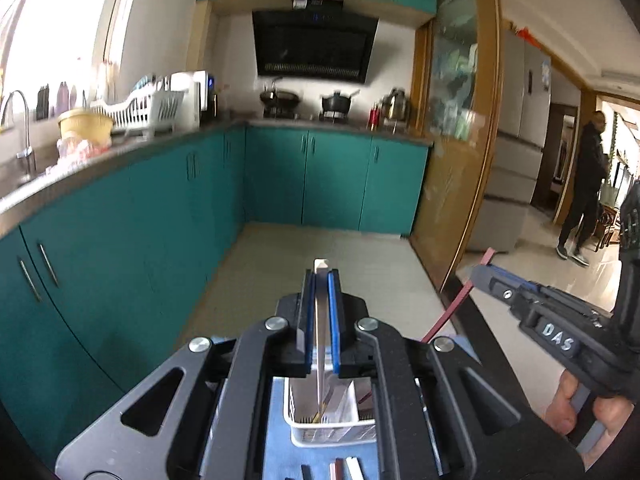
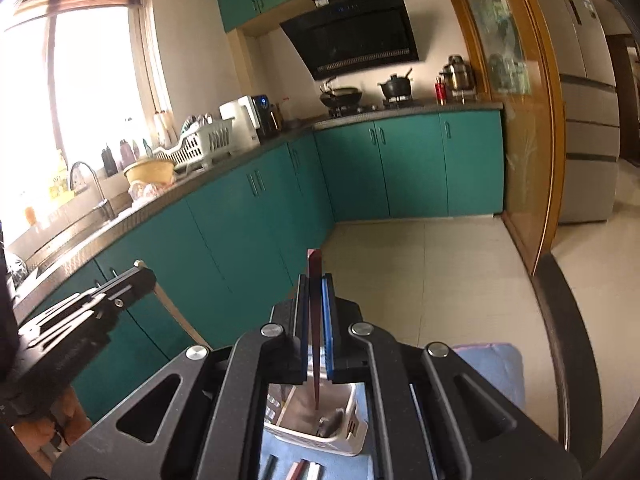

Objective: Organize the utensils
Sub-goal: 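Lift the white chopstick with the left tool while the right tool lifts the red one into the holder, then grasp a black chopstick with the left tool while the right tool grasps a beige chopstick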

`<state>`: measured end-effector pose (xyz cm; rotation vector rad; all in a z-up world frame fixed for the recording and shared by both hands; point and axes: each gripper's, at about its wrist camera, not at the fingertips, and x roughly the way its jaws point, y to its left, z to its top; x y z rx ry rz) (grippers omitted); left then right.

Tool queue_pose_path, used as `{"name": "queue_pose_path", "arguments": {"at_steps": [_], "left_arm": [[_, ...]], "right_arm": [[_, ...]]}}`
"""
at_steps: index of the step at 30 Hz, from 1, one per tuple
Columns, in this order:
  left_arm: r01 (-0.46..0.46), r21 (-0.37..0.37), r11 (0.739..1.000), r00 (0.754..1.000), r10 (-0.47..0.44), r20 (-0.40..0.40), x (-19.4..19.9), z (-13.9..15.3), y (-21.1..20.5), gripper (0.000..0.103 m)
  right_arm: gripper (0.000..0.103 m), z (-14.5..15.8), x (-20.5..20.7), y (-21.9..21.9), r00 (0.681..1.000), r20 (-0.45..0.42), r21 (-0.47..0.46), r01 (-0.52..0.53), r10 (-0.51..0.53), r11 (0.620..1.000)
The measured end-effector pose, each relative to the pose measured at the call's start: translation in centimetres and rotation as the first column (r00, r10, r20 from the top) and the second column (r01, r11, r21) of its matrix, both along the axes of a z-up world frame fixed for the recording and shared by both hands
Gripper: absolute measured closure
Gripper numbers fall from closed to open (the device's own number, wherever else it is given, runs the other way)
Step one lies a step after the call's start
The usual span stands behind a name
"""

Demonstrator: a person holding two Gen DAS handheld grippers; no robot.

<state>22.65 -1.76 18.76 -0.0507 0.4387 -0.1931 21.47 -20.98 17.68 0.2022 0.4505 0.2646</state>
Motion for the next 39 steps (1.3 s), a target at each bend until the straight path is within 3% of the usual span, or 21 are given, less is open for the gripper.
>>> {"name": "queue_pose_path", "arguments": {"at_steps": [6, 11, 13, 14, 15, 16, 20, 22, 26, 28, 30, 32, 34, 37, 39], "left_arm": [[-0.047, 0.004, 0.999, 0.997, 0.047, -0.067, 2.1, -4.0, 1.0, 0.097], [-0.061, 0.027, 0.998, 0.99, 0.064, -0.125, 3.0, -6.4, 1.2, 0.097], [-0.065, 0.038, 0.997, 0.989, 0.069, -0.131, 2.8, -6.7, 1.2, 0.096], [-0.066, 0.039, 0.997, 0.988, 0.071, -0.135, 2.6, -6.8, 1.2, 0.096], [-0.064, 0.035, 0.997, 0.988, 0.069, -0.137, 2.4, -6.8, 1.3, 0.092], [-0.059, 0.03, 0.998, 0.989, 0.062, -0.138, 2.0, -6.7, 1.4, 0.09], [-0.06, 0.032, 0.998, 0.993, 0.063, -0.102, -0.1, -6.2, 1.8, 0.075], [-0.059, 0.022, 0.998, 0.995, 0.061, -0.082, -1.4, -5.8, 2.3, 0.057], [-0.042, 0.034, 0.999, 0.997, 0.044, -0.064, -4.0, -5.7, 3.2, 0.053], [-0.051, 0.056, 0.997, 0.997, 0.054, -0.055, -5.6, -6.4, 3.8, 0.046], [-0.057, 0.069, 0.996, 0.996, 0.062, -0.065, -6.9, -7.7, 4.6, 0.045], [-0.031, 0.084, 0.996, 0.989, 0.043, -0.138, -7.7, -10.6, 5.5, 0.045], [-0.013, 0.108, 0.994, 0.973, 0.037, -0.228, -7.6, -13.9, 5.8, 0.046], [0.013, 0.131, 0.991, 0.919, 0.039, -0.391, -7.0, -19.7, 5.8, 0.06], [0.007, 0.121, 0.993, 0.883, 0.051, -0.467, -6.7, -22.3, 5.9, 0.063]], "right_arm": [[0.096, -4.1, 1.8, 0.7, 0.998, -0.07, -0.032, 0.002, -0.004, 1.0], [0.096, -4.9, 1.7, 1.2, 0.998, -0.063, -0.06, 0.002, -0.006, 0.998], [0.085, -5.0, 1.6, 1.1, 0.997, -0.076, -0.078, 0.016, -0.022, 0.997], [0.074, -4.9, 1.3, 1.0, 0.997, -0.069, -0.074, 0.019, -0.025, 0.997], [0.063, -4.8, 1.0, 0.8, 0.998, -0.063, -0.072, 0.022, -0.026, 0.997], [0.06, -4.7, 0.6, 0.5, 0.998, -0.059, -0.074, 0.026, -0.03, 0.997], [0.059, -4.2, -1.8, -1.1, 0.999, -0.041, -0.073, 0.023, -0.026, 0.997], [0.057, -4.0, -3.1, -2.2, 0.999, -0.03, -0.043, 0.02, -0.022, 0.999], [0.052, -4.1, -5.3, -4.5, 1.0, -0.019, -0.008, 0.024, -0.025, 1.0], [0.052, -5.0, -6.9, -5.8, 0.999, -0.029, -0.002, 0.026, -0.026, 1.0], [0.052, -6.4, -8.0, -6.6, 0.998, -0.061, 0.0, 0.02, -0.02, 1.0], [0.052, -8.7, -9.1, -6.9, 0.994, -0.109, 0.006, 0.006, -0.005, 1.0], [0.052, -12.6, -9.6, -6.0, 0.977, -0.212, 0.002, -0.032, 0.032, 0.999], [0.052, -19.3, -8.3, -1.8, 0.91, -0.405, -0.066, -0.129, 0.092, 0.989], [0.06, -22.4, -7.6, 1.2, 0.866, -0.485, -0.092, -0.187, 0.12, 0.978]]}}
